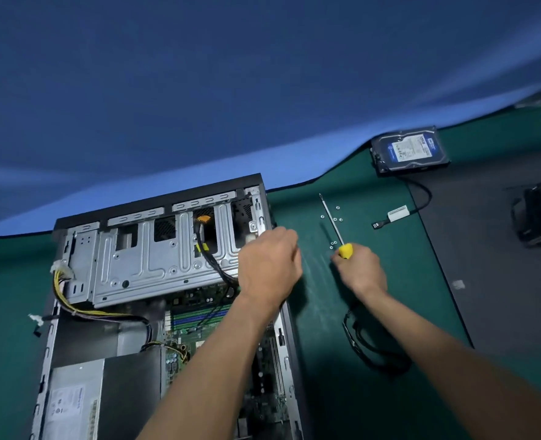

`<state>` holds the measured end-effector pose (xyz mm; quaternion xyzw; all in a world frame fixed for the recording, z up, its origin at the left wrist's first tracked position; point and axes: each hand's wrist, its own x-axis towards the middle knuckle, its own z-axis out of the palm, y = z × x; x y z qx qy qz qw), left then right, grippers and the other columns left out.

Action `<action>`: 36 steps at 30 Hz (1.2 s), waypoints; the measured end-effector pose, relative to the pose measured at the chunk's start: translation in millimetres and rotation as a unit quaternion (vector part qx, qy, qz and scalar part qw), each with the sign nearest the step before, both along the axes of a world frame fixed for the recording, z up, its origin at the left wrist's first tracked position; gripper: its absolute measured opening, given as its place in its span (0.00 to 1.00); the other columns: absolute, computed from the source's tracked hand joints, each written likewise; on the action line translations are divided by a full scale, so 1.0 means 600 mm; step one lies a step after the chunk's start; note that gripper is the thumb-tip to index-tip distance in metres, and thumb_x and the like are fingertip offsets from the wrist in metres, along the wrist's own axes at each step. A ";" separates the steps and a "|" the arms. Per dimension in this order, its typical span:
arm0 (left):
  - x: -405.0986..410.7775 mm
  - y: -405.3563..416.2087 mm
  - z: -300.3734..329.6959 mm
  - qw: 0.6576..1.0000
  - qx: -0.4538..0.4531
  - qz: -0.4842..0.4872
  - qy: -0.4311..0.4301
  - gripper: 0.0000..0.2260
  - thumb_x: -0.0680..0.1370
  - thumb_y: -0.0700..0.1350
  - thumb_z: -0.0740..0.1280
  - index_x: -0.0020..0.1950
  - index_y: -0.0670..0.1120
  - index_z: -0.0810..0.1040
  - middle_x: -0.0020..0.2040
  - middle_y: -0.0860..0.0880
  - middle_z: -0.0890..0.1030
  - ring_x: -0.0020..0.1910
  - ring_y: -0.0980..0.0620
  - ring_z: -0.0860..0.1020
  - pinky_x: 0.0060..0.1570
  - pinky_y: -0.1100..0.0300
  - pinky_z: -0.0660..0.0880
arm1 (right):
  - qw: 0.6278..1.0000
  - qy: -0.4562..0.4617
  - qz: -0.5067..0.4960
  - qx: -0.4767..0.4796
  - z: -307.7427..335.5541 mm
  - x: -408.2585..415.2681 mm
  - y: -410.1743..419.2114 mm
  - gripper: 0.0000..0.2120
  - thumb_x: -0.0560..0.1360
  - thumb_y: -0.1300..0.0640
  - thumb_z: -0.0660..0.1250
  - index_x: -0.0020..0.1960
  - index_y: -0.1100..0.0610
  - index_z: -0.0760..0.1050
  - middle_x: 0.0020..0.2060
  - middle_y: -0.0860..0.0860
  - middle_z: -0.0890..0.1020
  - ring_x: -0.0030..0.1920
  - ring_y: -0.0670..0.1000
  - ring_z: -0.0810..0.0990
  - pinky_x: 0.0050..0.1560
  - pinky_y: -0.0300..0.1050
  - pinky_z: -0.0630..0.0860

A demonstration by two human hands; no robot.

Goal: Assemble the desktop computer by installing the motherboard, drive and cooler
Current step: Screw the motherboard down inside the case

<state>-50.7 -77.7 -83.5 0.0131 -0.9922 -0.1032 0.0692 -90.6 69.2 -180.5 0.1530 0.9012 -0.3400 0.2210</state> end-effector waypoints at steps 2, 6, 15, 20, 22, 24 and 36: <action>-0.003 -0.003 -0.004 1.000 0.002 0.006 0.004 0.18 0.57 0.37 0.77 0.26 0.45 0.67 0.22 0.51 0.70 0.19 0.50 0.69 0.19 0.66 0.61 | 1.000 -0.005 0.004 0.017 -0.018 -0.014 -0.008 0.07 0.74 0.51 0.64 0.43 0.54 0.75 0.40 0.55 0.80 0.40 0.57 0.74 0.39 0.44 0.68; -0.007 -0.005 -0.012 1.000 -0.008 0.013 0.022 0.19 0.56 0.36 0.77 0.25 0.46 0.65 0.22 0.51 0.69 0.19 0.51 0.64 0.23 0.67 0.55 | 0.999 -0.001 0.008 0.048 -0.041 -0.032 -0.016 0.09 0.75 0.51 0.63 0.49 0.56 0.73 0.43 0.56 0.81 0.41 0.58 0.74 0.40 0.45 0.67; -0.010 -0.001 -0.010 0.999 -0.017 0.003 0.032 0.20 0.57 0.36 0.77 0.26 0.47 0.65 0.22 0.53 0.65 0.23 0.55 0.58 0.22 0.68 0.52 | 1.000 0.008 0.000 0.014 -0.041 -0.034 -0.006 0.04 0.75 0.54 0.63 0.44 0.54 0.73 0.42 0.56 0.80 0.40 0.58 0.73 0.39 0.45 0.67; -0.003 0.007 -0.007 0.999 0.005 0.025 0.036 0.26 0.57 0.35 0.77 0.30 0.49 0.58 0.23 0.51 0.68 0.24 0.54 0.59 0.22 0.65 0.55 | 1.000 -0.007 -0.019 -0.019 -0.036 -0.041 0.007 0.07 0.73 0.50 0.66 0.43 0.52 0.72 0.40 0.54 0.80 0.42 0.59 0.77 0.40 0.46 0.72; -0.005 0.008 -0.004 0.999 -0.002 0.030 0.029 0.26 0.57 0.36 0.78 0.30 0.49 0.59 0.23 0.52 0.69 0.23 0.54 0.59 0.22 0.65 0.55 | 1.000 -0.014 -0.025 -0.012 -0.040 -0.047 0.003 0.10 0.72 0.48 0.67 0.46 0.54 0.74 0.42 0.55 0.81 0.45 0.59 0.78 0.43 0.47 0.74; -0.005 0.007 -0.004 0.999 -0.008 0.035 0.022 0.22 0.56 0.36 0.78 0.27 0.48 0.63 0.23 0.51 0.69 0.22 0.53 0.61 0.22 0.65 0.55 | 1.000 -0.008 -0.026 0.008 -0.046 -0.047 -0.003 0.13 0.73 0.45 0.67 0.47 0.56 0.75 0.44 0.55 0.81 0.44 0.58 0.78 0.41 0.46 0.71; -0.007 0.002 -0.011 0.999 -0.001 0.034 0.009 0.17 0.58 0.34 0.76 0.27 0.44 0.68 0.24 0.49 0.70 0.19 0.49 0.68 0.23 0.67 0.57 | 0.998 0.022 -0.048 0.044 -0.050 -0.039 -0.019 0.09 0.76 0.53 0.64 0.47 0.59 0.76 0.45 0.59 0.81 0.45 0.61 0.78 0.41 0.45 0.66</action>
